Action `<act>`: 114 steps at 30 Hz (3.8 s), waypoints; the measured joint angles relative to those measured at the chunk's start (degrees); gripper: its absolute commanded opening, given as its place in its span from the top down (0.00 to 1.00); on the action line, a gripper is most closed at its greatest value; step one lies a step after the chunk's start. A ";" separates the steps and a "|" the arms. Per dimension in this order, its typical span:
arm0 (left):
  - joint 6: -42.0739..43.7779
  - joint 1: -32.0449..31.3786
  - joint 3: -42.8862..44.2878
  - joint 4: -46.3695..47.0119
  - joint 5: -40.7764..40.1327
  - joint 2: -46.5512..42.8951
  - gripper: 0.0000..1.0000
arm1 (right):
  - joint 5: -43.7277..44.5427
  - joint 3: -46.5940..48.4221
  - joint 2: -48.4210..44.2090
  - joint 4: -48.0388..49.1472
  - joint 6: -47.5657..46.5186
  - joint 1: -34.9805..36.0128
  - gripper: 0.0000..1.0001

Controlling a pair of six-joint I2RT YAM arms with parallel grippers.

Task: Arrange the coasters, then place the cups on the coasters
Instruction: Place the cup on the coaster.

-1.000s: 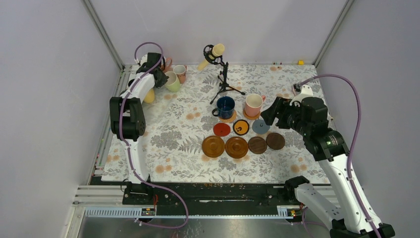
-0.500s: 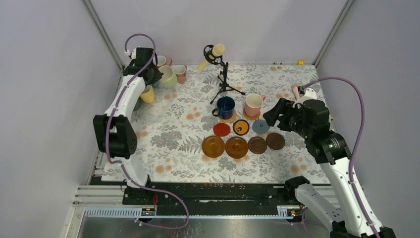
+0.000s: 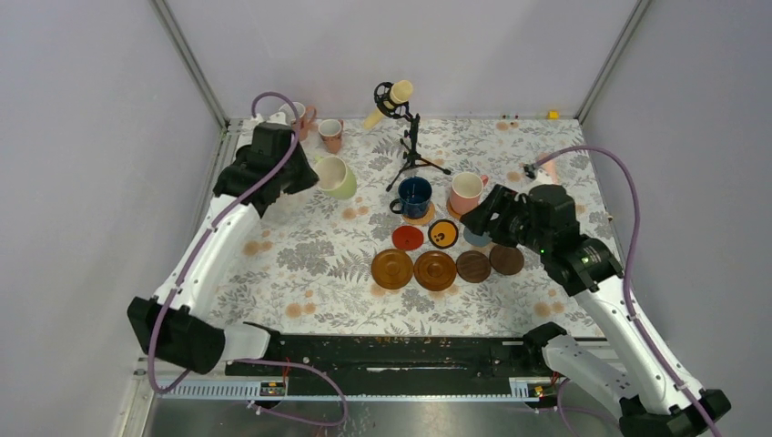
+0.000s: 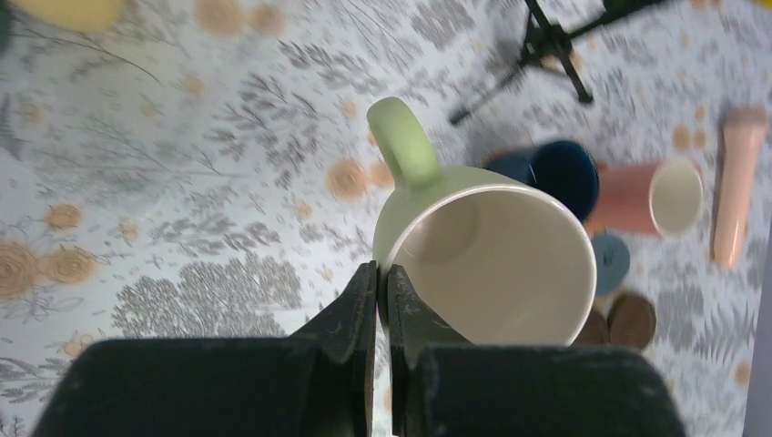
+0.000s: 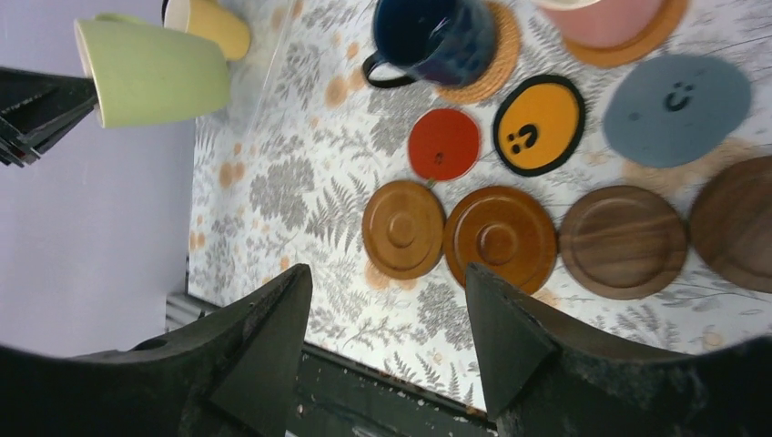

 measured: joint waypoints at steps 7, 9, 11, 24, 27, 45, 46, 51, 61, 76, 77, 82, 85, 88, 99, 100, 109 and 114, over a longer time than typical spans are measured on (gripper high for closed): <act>3.45 -11.63 -3.54 -4.33 -1.25 -8.48 1.00 | 5.20 1.38 5.46 1.55 1.70 13.60 0.31; 3.91 -15.50 -5.03 -5.25 -2.05 -11.04 1.00 | 7.06 2.23 7.39 1.60 1.99 16.46 0.31; 4.11 -18.91 -6.14 -6.49 -2.27 -12.63 1.00 | 8.72 3.37 9.42 1.73 2.27 19.04 0.31; 3.61 -29.81 -9.14 -9.81 -5.97 -10.34 1.00 | 12.15 13.55 24.76 3.65 3.82 28.48 0.31; 3.15 -30.84 -9.14 -9.84 -6.60 -10.08 1.00 | 12.33 16.09 28.44 3.93 3.87 29.94 0.33; 1.20 -32.89 -11.15 -4.61 -7.15 -12.15 0.51 | 15.47 20.87 39.23 -1.29 5.22 34.14 1.00; 1.16 -32.76 -11.19 -4.22 -7.17 -12.85 0.42 | 16.68 20.68 38.69 -1.46 5.62 34.18 1.00; 1.22 -32.74 -11.17 -2.01 -7.30 -17.27 0.13 | 25.46 16.68 31.56 -4.83 8.81 33.70 1.00; 6.45 -32.74 -8.90 -3.28 -15.69 -18.71 0.01 | 39.93 14.93 16.41 -24.63 21.97 20.13 1.00; 14.01 -32.74 -11.21 -4.09 -27.76 -21.51 0.01 | 40.24 14.53 25.18 -26.05 24.15 1.09 1.00; 14.47 -32.74 -11.74 -4.02 -27.93 -21.46 0.01 | 40.06 14.53 26.10 -25.62 24.15 0.74 1.00; 15.37 -32.74 -12.87 -4.07 -28.17 -21.31 0.01 | 38.64 14.03 31.32 -21.86 23.82 -1.64 1.00; 15.80 -32.74 -12.90 -4.02 -28.33 -21.33 0.01 | 37.62 12.35 32.83 -18.43 23.10 -2.43 1.00; 16.17 -32.74 -12.92 -3.98 -28.68 -21.38 0.01 | 36.48 11.56 34.45 -16.70 22.64 -2.95 1.00; 16.35 -32.74 -13.79 -3.32 -28.92 -22.86 0.01 | 36.30 11.54 39.54 -14.19 22.64 -3.52 1.00; 16.35 -32.74 -13.79 -3.28 -28.94 -22.93 0.01 | 36.33 11.54 39.87 -14.08 22.64 -3.52 1.00; 16.35 -32.74 -13.81 -2.93 -29.07 -22.95 0.01 | 36.28 11.54 41.70 -13.75 22.86 -3.54 1.00; 16.35 -32.74 -13.81 -2.93 -29.20 -22.95 0.01 | 36.26 11.54 42.03 -13.53 23.19 -3.54 1.00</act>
